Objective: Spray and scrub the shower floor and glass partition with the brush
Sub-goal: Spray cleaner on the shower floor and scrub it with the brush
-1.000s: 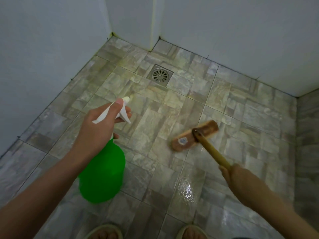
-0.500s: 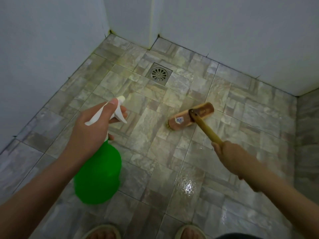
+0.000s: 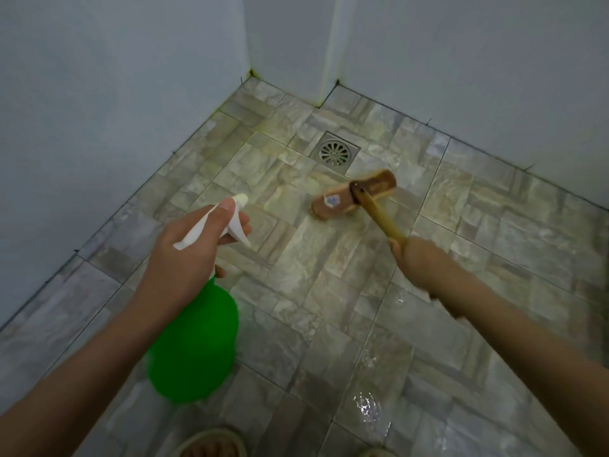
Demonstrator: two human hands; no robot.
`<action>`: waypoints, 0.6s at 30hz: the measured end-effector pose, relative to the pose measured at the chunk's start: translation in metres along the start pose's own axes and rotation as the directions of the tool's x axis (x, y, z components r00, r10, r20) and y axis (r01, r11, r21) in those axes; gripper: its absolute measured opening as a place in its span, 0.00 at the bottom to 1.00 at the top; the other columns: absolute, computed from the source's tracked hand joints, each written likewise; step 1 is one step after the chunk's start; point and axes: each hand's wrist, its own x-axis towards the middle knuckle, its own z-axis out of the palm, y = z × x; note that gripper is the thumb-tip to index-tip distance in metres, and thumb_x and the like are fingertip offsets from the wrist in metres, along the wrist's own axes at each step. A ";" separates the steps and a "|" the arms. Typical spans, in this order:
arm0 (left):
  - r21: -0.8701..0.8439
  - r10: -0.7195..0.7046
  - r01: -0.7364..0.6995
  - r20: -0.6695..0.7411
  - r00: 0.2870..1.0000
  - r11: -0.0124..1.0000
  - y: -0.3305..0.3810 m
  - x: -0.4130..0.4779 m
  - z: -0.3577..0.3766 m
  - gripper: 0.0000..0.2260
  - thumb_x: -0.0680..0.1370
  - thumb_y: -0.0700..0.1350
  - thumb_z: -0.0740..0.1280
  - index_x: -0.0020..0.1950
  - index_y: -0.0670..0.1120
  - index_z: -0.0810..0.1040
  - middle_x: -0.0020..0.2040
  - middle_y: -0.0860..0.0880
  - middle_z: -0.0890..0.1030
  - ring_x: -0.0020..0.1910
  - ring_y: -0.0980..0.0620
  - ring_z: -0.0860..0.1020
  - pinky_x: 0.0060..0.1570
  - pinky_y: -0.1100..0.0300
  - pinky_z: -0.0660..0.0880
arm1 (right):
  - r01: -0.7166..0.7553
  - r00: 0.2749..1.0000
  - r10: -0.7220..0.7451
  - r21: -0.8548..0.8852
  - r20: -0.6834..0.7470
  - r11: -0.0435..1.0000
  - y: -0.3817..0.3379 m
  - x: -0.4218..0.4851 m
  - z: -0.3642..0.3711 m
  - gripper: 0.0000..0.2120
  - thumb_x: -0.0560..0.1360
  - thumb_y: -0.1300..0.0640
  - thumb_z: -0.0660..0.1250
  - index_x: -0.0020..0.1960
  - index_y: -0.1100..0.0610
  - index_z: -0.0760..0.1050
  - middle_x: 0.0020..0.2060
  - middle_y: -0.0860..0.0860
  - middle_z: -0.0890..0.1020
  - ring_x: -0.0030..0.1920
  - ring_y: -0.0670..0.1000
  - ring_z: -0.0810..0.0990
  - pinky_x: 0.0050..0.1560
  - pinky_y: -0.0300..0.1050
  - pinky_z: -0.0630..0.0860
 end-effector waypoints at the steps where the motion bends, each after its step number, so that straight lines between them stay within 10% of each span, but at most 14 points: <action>1: 0.001 0.005 -0.005 0.004 1.000 1.000 0.000 0.000 0.001 0.12 0.82 0.56 0.62 0.56 0.56 0.84 0.47 0.57 0.87 0.49 0.61 0.84 0.26 0.66 0.74 | 0.009 1.000 -0.009 0.004 -0.012 1.000 -0.015 0.019 -0.010 0.22 0.82 0.44 0.48 0.42 0.59 0.69 0.34 0.56 0.76 0.27 0.53 0.74 0.25 0.45 0.71; 18: -0.009 0.051 -0.051 0.099 0.994 0.999 0.000 0.024 0.014 0.12 0.82 0.55 0.61 0.56 0.60 0.83 0.47 0.59 0.86 0.49 0.64 0.83 0.28 0.66 0.75 | -0.309 0.946 0.325 0.340 0.011 0.888 -0.023 0.114 -0.098 0.21 0.81 0.56 0.48 0.44 0.68 0.73 0.29 0.61 0.78 0.27 0.57 0.76 0.27 0.44 0.69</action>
